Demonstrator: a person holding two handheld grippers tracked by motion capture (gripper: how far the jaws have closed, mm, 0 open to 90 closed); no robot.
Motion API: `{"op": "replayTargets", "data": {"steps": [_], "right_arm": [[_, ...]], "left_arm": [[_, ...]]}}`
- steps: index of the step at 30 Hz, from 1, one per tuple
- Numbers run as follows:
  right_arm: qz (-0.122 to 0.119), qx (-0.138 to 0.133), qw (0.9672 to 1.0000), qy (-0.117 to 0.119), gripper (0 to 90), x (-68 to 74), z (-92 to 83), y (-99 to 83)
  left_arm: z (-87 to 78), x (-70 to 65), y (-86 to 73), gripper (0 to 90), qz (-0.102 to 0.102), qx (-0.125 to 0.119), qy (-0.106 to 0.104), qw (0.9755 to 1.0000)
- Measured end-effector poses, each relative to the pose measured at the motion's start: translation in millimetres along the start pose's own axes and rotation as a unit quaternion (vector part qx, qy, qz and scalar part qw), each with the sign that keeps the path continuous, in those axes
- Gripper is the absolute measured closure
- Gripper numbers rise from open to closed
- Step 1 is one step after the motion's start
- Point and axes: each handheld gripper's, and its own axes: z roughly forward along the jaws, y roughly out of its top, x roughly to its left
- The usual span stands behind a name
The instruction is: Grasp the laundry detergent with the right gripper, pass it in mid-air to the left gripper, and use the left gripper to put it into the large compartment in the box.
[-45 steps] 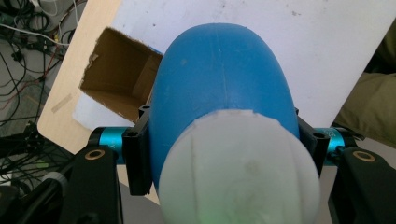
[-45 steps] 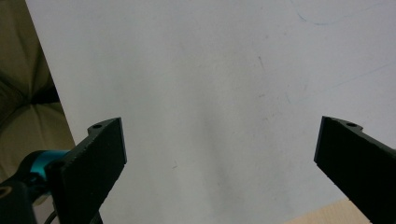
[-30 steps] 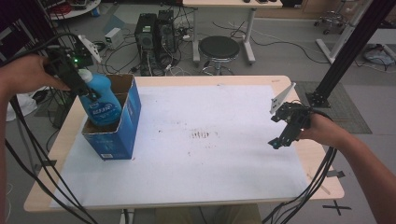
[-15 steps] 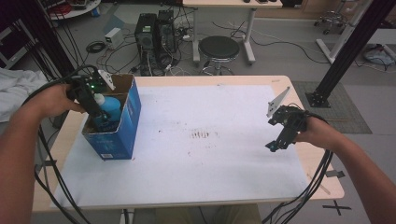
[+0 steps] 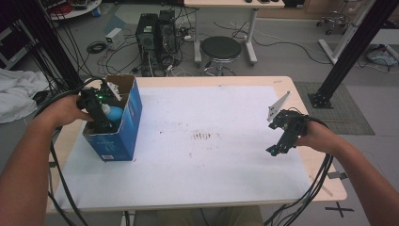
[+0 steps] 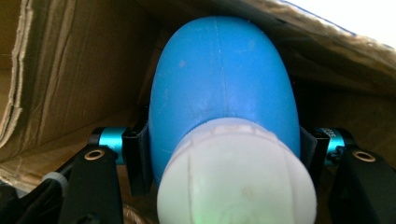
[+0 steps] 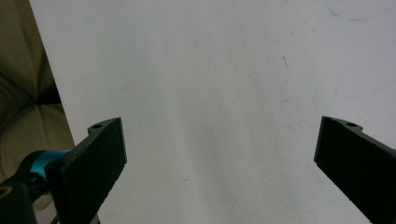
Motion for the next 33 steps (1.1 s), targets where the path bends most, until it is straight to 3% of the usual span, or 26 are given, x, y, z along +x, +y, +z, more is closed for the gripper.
{"op": "replayTargets", "data": {"steps": [3,12,19,33], "right_arm": [[0.0,-0.002,1.0,0.001,1.3,-0.3,0.1,1.1],[-0.005,-0.008,1.0,0.0,1.3,0.6,-0.9,1.2],[-0.001,-0.013,0.9999,0.0,1.3,0.1,-2.2,0.2],[0.0,-0.019,0.9998,-0.002,1.4,2.1,-5.2,-1.6]], "left_arm": [[0.4,0.2,-0.5,37.7,0.004,0.002,-0.002,1.0],[-0.8,2.6,0.4,35.7,-0.017,-0.001,0.01,0.9998],[-12.2,3.1,-4.2,27.8,-0.037,-0.021,0.017,0.9989],[-43.1,-1.7,-8.8,26.4,-0.049,-0.045,0.024,0.9975]]}}
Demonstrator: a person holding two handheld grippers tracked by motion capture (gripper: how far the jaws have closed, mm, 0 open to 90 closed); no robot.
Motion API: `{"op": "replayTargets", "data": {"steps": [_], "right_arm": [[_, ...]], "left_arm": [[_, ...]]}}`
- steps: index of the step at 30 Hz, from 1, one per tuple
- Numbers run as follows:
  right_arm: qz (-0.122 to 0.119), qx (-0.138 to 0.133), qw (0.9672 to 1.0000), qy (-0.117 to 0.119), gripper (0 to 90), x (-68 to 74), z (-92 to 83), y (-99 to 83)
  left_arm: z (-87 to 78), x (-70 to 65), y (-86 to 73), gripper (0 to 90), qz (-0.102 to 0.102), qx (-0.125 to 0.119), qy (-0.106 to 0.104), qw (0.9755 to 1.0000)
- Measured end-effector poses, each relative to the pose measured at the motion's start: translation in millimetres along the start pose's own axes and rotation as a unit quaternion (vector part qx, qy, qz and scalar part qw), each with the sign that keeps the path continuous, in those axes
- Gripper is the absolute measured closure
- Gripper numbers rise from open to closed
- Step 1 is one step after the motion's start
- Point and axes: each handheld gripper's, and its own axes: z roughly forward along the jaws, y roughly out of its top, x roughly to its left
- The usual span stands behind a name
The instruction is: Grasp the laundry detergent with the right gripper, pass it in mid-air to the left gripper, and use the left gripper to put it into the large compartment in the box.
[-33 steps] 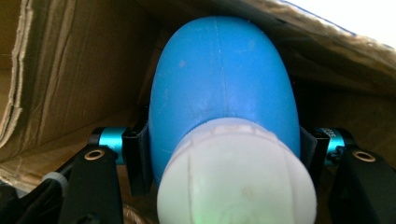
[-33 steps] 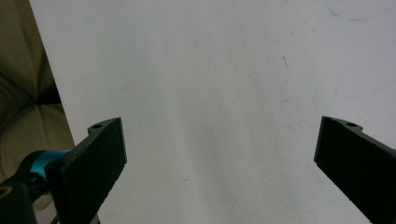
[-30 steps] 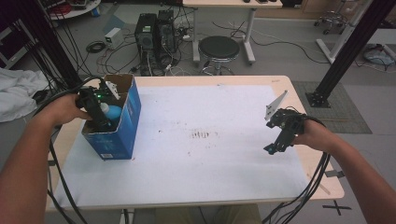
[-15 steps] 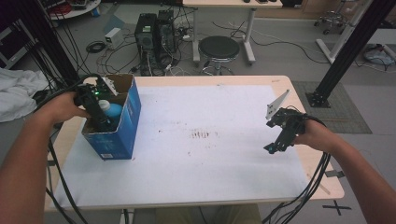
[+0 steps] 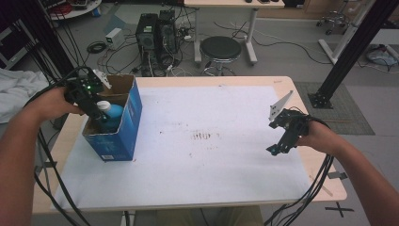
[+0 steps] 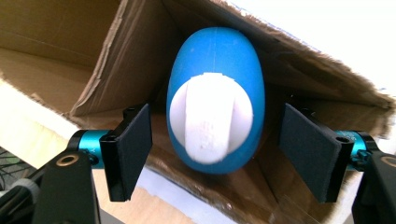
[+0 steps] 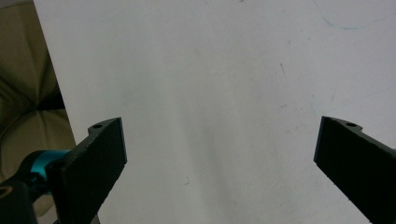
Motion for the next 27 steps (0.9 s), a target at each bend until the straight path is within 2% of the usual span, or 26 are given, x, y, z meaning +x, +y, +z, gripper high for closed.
{"op": "replayTargets", "data": {"steps": [5,8,11,13,15,16,18,23,27], "right_arm": [[0.0,-0.004,1.0,0.0,1.4,-0.2,-1.2,-0.6],[0.0,-0.004,1.0,-0.001,1.4,0.1,-1.8,-0.8],[0.001,-0.006,1.0,-0.001,1.4,0.7,-2.4,-0.6],[-0.001,-0.005,1.0,-0.002,1.4,1.1,-2.7,0.0],[-0.001,-0.004,1.0,-0.003,1.4,1.9,-3.2,0.5],[-0.001,-0.005,1.0,-0.003,1.4,2.1,-3.5,0.6],[0.0,-0.006,1.0,-0.005,1.4,2.3,-4.4,0.7],[-0.001,-0.009,0.9999,-0.006,1.4,3.6,-5.4,0.9],[0.003,-0.01,0.9999,-0.007,1.4,3.7,-5.7,1.6]], "left_arm": [[-16.4,-3.0,0.1,26.4,-0.006,-0.012,0.009,0.9999],[-27.0,-7.5,2.5,26.3,-0.013,-0.025,0.006,0.9996],[-38.1,-13.9,6.1,26.3,0.003,-0.033,0.006,0.9994],[-44.1,-18.2,9.1,26.3,0.009,-0.033,0.013,0.9993],[-49.1,-21.5,11.9,26.3,0.005,-0.036,0.018,0.9992],[-51.3,-23.1,13.0,26.3,-0.005,-0.041,0.018,0.999],[-55.2,-24.8,15.2,26.3,-0.011,-0.05,0.017,0.9986],[-56.6,-33.5,24.9,26.3,0.004,-0.055,0.009,0.9984],[-53.6,-43.4,38.6,26.3,0.031,-0.062,-0.009,0.9975]]}}
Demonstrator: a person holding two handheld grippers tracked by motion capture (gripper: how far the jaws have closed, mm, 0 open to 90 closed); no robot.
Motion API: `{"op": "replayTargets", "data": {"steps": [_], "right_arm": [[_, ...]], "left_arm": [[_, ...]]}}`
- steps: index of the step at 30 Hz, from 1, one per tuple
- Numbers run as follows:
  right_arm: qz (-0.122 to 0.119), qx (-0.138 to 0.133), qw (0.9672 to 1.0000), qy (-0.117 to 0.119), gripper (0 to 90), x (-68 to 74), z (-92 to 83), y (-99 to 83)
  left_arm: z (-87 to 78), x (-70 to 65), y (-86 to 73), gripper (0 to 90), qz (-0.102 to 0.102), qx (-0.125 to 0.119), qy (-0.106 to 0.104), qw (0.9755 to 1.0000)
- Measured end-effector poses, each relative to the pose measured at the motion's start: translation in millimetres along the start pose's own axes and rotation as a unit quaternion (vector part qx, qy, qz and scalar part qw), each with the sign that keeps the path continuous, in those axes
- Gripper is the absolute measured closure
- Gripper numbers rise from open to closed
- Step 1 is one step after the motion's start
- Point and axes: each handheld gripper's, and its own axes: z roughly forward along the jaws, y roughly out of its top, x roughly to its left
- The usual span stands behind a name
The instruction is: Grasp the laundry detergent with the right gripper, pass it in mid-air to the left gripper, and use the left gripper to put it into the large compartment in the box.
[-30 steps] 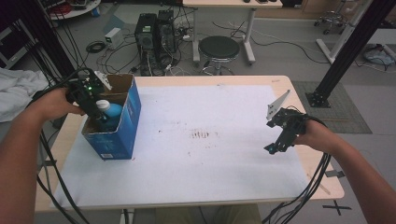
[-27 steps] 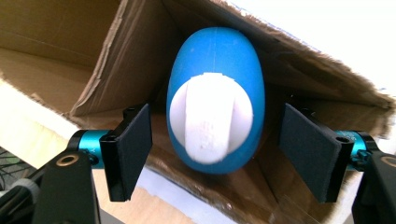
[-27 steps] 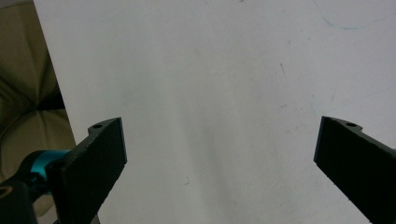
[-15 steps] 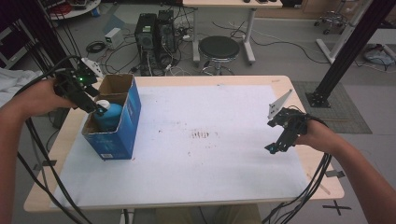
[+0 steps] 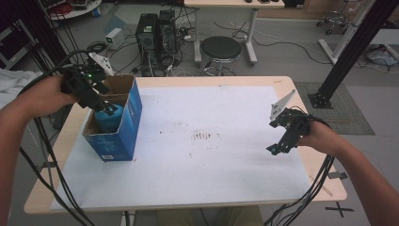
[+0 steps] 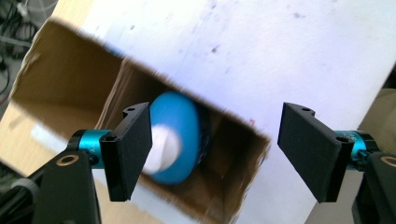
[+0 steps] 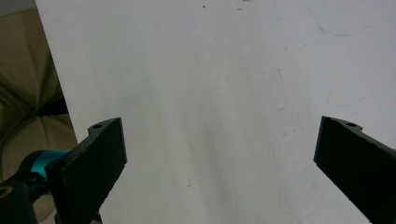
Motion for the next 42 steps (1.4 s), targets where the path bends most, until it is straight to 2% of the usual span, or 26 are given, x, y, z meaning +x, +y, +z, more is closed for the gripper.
{"op": "replayTargets", "data": {"steps": [4,5,6,7,12,16,21,23,34,36,39,42], "right_arm": [[-0.003,-0.003,1.0,-0.001,1.4,0.7,0.4,1.6],[-0.003,-0.004,1.0,-0.001,1.4,1.1,0.4,1.9],[-0.004,-0.005,1.0,-0.001,1.4,1.2,0.4,2.2],[-0.004,-0.006,1.0,-0.001,1.4,1.3,0.5,2.5],[-0.004,-0.008,1.0,-0.002,1.4,2.0,-0.1,3.5],[-0.003,-0.01,0.9999,-0.001,1.4,1.7,-0.5,3.8],[-0.003,-0.012,0.9999,-0.002,1.4,1.4,-1.0,4.5],[-0.002,-0.012,0.9999,-0.001,1.4,1.3,-1.4,4.9],[-0.003,-0.019,0.9998,-0.002,1.4,1.2,-1.7,7.1],[-0.002,-0.021,0.9998,-0.003,1.4,0.7,-2.4,6.8],[0.004,-0.025,0.9997,-0.004,1.4,-0.1,-3.7,6.4],[0.007,-0.028,0.9996,-0.005,1.4,-1.5,-4.6,6.4]], "left_arm": [[8.1,-10.1,15.2,26.3,0.015,0.003,-0.014,0.9998],[10.7,-12.5,18.9,24.0,0.018,0.005,-0.018,0.9997],[12.8,-15.0,22.4,15.7,0.022,0.005,-0.019,0.9996],[14.5,-17.9,25.8,14.0,0.025,0.002,-0.02,0.9995],[25.9,-32.5,40.4,14.0,0.052,0.005,-0.037,0.998],[35.2,-40.6,49.1,14.0,0.058,0.006,-0.049,0.9971],[45.7,-48.6,56.3,13.9,0.061,0.007,-0.062,0.9962],[50.4,-50.4,58.8,5.6,0.057,0.012,-0.067,0.9961],[69.9,-63.0,68.7,5.6,0.073,0.018,-0.078,0.9942],[72.5,-66.1,69.5,5.6,0.071,0.019,-0.077,0.9943],[75.8,-69.9,69.8,5.6,0.055,0.021,-0.071,0.9957],[78.1,-74.0,69.1,5.6,0.057,0.026,-0.066,0.9959]]}}
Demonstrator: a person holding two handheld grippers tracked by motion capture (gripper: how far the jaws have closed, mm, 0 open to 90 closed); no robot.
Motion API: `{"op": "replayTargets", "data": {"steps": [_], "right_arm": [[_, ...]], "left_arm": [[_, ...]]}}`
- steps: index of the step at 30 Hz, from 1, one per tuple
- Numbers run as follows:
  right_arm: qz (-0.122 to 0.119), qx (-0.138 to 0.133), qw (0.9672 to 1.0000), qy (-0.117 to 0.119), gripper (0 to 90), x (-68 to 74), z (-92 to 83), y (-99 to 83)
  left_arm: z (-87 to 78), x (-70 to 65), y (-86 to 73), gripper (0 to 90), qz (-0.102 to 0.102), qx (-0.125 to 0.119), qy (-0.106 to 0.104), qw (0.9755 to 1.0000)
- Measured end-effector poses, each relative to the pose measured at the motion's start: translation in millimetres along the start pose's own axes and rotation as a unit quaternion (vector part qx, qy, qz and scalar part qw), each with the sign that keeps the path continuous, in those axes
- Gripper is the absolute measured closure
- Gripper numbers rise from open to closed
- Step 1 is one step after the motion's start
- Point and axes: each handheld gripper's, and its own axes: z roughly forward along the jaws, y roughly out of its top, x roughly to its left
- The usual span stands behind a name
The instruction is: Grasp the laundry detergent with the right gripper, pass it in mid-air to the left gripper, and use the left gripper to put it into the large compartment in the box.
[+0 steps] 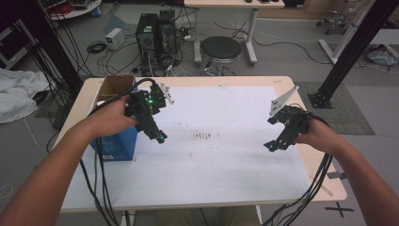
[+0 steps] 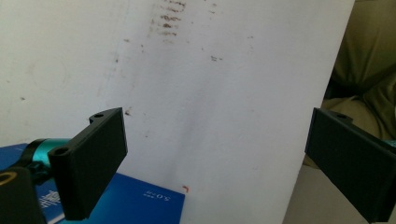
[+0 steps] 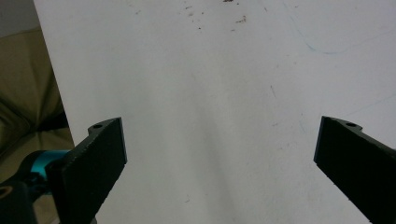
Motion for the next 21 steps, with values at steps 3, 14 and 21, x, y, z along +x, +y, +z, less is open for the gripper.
{"op": "replayTargets", "data": {"steps": [3,14,21], "right_arm": [[0.001,-0.001,1.0,-0.001,1.4,-2.0,-0.7,0.7],[0.003,-0.003,1.0,-0.003,1.4,-7.7,-5.0,6.8],[0.001,0.001,1.0,-0.003,1.4,-8.9,-5.4,8.1]], "left_arm": [[0.3,-3.9,0.2,5.6,0.008,-0.001,0.002,1.0],[6.7,-9.1,6.2,5.6,0.034,0.0,-0.005,0.9994],[12.2,-9.0,10.4,5.7,0.042,-0.004,-0.01,0.9991]]}}
